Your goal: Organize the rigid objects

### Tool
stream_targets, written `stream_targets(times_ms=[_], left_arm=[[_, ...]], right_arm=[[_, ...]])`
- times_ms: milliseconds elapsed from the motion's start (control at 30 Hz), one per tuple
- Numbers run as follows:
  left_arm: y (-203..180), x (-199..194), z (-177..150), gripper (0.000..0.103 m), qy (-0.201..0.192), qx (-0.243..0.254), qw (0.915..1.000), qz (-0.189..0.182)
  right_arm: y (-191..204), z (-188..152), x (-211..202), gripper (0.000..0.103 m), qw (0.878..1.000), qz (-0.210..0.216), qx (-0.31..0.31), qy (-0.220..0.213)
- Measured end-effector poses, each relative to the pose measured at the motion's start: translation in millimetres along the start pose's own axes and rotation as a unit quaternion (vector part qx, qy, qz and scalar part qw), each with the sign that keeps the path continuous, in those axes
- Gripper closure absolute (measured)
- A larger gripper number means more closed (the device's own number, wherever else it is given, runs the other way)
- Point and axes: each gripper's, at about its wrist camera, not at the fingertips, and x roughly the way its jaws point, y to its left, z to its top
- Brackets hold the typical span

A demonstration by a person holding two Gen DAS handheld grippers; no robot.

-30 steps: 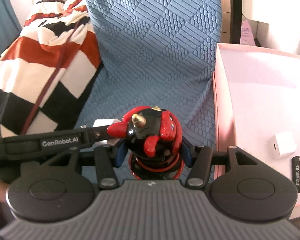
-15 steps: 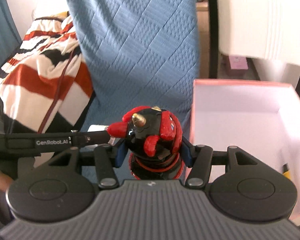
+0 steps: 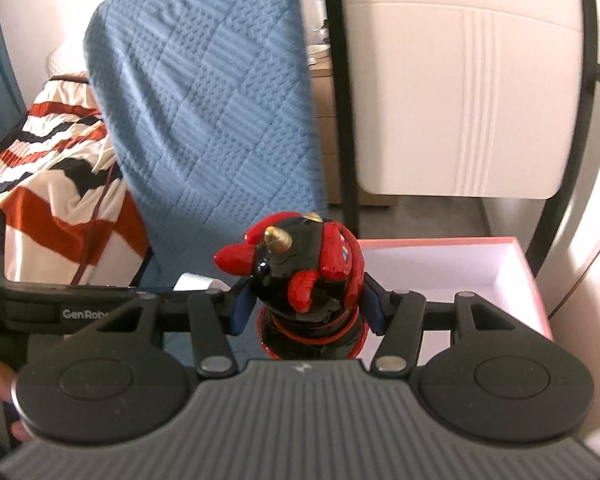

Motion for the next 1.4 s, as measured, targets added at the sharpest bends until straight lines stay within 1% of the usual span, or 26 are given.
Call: stream_targets(times_ms=[100, 200, 333, 500, 600, 633, 667, 767, 833, 900, 1067, 1233, 1333, 1400], left_arm=[[-14, 17, 0, 0.054, 0.009, 0.007, 0.9999, -0.002], [-29, 36, -7, 0.054, 0.021, 0.017, 0.9996, -0.001], [-42, 68, -22, 0.054, 0.052, 0.023, 0.9983, -0.012], [-56, 106, -48, 0.054, 0.092, 0.036, 0.9951, -0.005], [-59, 122, -62, 0.054, 0.11, 0.034, 0.9933, -0.007], [-59, 125, -68, 0.054, 0.113, 0.026, 0.9932, -0.011], [-60, 127, -72, 0.054, 0.116, 0.021, 0.993, -0.012], [-65, 132, -86, 0.054, 0.127, 0.034, 0.9913, -0.009], [-66, 137, -92, 0.054, 0.132, 0.033, 0.9906, -0.007], [-65, 140, -96, 0.054, 0.137, 0.031, 0.9901, -0.01], [-64, 143, -101, 0.054, 0.146, 0.032, 0.9888, -0.005], [-61, 131, -97, 0.054, 0.132, 0.029, 0.9908, -0.007], [-60, 116, -91, 0.054, 0.12, 0.037, 0.9921, -0.009], [-61, 105, -87, 0.054, 0.11, 0.038, 0.9932, -0.01]], right_arm=[[-20, -2, 0, 0.046, 1.0, -0.009, 0.006, 0.004], [-39, -12, 1, 0.046, 1.0, -0.02, 0.007, 0.013], [-67, -33, 7, 0.046, 0.999, -0.028, 0.022, 0.031], [-104, -66, 15, 0.046, 0.996, -0.037, 0.069, 0.053], [-117, -87, 20, 0.046, 0.993, -0.037, 0.085, 0.067], [-122, -94, 22, 0.046, 0.993, -0.035, 0.092, 0.071], [-125, -100, 23, 0.046, 0.992, -0.034, 0.097, 0.073], [-134, -116, 26, 0.046, 0.99, -0.031, 0.109, 0.083], [-135, -124, 27, 0.045, 0.99, -0.038, 0.108, 0.086], [-136, -129, 29, 0.045, 0.989, -0.045, 0.105, 0.091], [-135, -141, 34, 0.045, 0.989, -0.045, 0.095, 0.103], [-136, -148, 38, 0.044, 0.987, -0.044, 0.098, 0.119], [-138, -146, 34, 0.044, 0.988, -0.037, 0.107, 0.104], [-138, -143, 29, 0.044, 0.988, -0.04, 0.114, 0.097]])
